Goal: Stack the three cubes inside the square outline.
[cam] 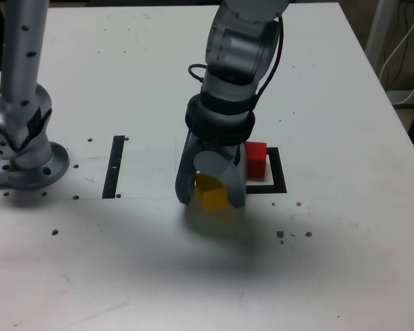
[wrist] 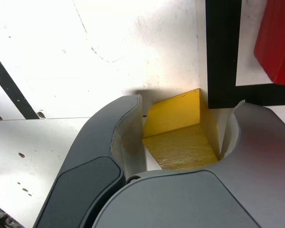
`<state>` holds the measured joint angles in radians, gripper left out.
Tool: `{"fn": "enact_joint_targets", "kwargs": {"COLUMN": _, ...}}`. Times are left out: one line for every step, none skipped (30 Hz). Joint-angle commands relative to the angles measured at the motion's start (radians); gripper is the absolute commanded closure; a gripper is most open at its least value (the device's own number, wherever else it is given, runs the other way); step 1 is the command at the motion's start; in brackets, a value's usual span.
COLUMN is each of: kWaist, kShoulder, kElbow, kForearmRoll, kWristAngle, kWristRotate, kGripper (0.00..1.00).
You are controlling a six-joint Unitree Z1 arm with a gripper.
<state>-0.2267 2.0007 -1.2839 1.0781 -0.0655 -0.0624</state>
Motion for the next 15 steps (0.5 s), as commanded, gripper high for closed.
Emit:
{"fn": "enact_joint_targets", "kwargs": {"kWaist": -0.002, "kShoulder": 0.022, "kElbow": 0.004, "kForearmRoll": 0.001, "kWristAngle": -0.002, "kWristRotate": 0.003, "kGripper": 0.49}}
{"fn": "enact_joint_targets", "kwargs": {"kWaist": -0.002, "kShoulder": 0.022, "kElbow": 0.003, "kForearmRoll": 0.001, "kWristAngle": -0.002, "kWristRotate": 0.003, "kGripper": 0.51}}
{"fn": "enact_joint_targets", "kwargs": {"kWaist": -0.002, "kShoulder": 0.021, "kElbow": 0.002, "kForearmRoll": 0.001, "kWristAngle": -0.002, "kWristRotate": 0.003, "kGripper": 0.53}}
{"fn": "enact_joint_targets", "kwargs": {"kWaist": -0.002, "kShoulder": 0.02, "kElbow": 0.001, "kForearmRoll": 0.001, "kWristAngle": -0.002, "kWristRotate": 0.003, "kGripper": 0.55}}
{"fn": "enact_joint_targets", "kwargs": {"kWaist": -0.002, "kShoulder": 0.019, "kElbow": 0.0, "kForearmRoll": 0.0, "kWristAngle": -0.003, "kWristRotate": 0.003, "kGripper": 0.57}}
{"fn": "enact_joint_targets", "kwargs": {"kWaist": -0.002, "kShoulder": 0.016, "kElbow": 0.0, "kForearmRoll": -0.001, "kWristAngle": -0.004, "kWristRotate": 0.003, "kGripper": 0.58}}
{"fn": "enact_joint_targets", "kwargs": {"kWaist": -0.001, "kShoulder": 0.014, "kElbow": -0.001, "kForearmRoll": -0.002, "kWristAngle": -0.005, "kWristRotate": 0.003, "kGripper": 0.59}}
{"fn": "enact_joint_targets", "kwargs": {"kWaist": 0.0, "kShoulder": 0.012, "kElbow": -0.001, "kForearmRoll": -0.003, "kWristAngle": -0.007, "kWristRotate": 0.003, "kGripper": 0.6}}
{"fn": "enact_joint_targets", "kwargs": {"kWaist": 0.001, "kShoulder": 0.01, "kElbow": -0.001, "kForearmRoll": -0.003, "kWristAngle": -0.008, "kWristRotate": 0.003, "kGripper": 0.61}}
{"fn": "enact_joint_targets", "kwargs": {"kWaist": 0.002, "kShoulder": 0.008, "kElbow": -0.001, "kForearmRoll": -0.002, "kWristAngle": -0.01, "kWristRotate": 0.003, "kGripper": 0.62}}
{"fn": "enact_joint_targets", "kwargs": {"kWaist": 0.003, "kShoulder": 0.007, "kElbow": -0.001, "kForearmRoll": 0.0, "kWristAngle": -0.011, "kWristRotate": 0.003, "kGripper": 0.62}}
{"fn": "enact_joint_targets", "kwargs": {"kWaist": 0.003, "kShoulder": 0.004, "kElbow": -0.001, "kForearmRoll": 0.003, "kWristAngle": -0.012, "kWristRotate": 0.003, "kGripper": 0.62}}
{"fn": "enact_joint_targets", "kwargs": {"kWaist": 0.004, "kShoulder": 0.001, "kElbow": -0.002, "kForearmRoll": 0.007, "kWristAngle": -0.013, "kWristRotate": 0.003, "kGripper": 0.62}}
{"fn": "enact_joint_targets", "kwargs": {"kWaist": 0.006, "kShoulder": -0.006, "kElbow": -0.004, "kForearmRoll": 0.016, "kWristAngle": -0.013, "kWristRotate": 0.003, "kGripper": 0.62}}
{"fn": "enact_joint_targets", "kwargs": {"kWaist": 0.007, "kShoulder": -0.015, "kElbow": -0.007, "kForearmRoll": 0.025, "kWristAngle": -0.012, "kWristRotate": 0.004, "kGripper": 0.62}}
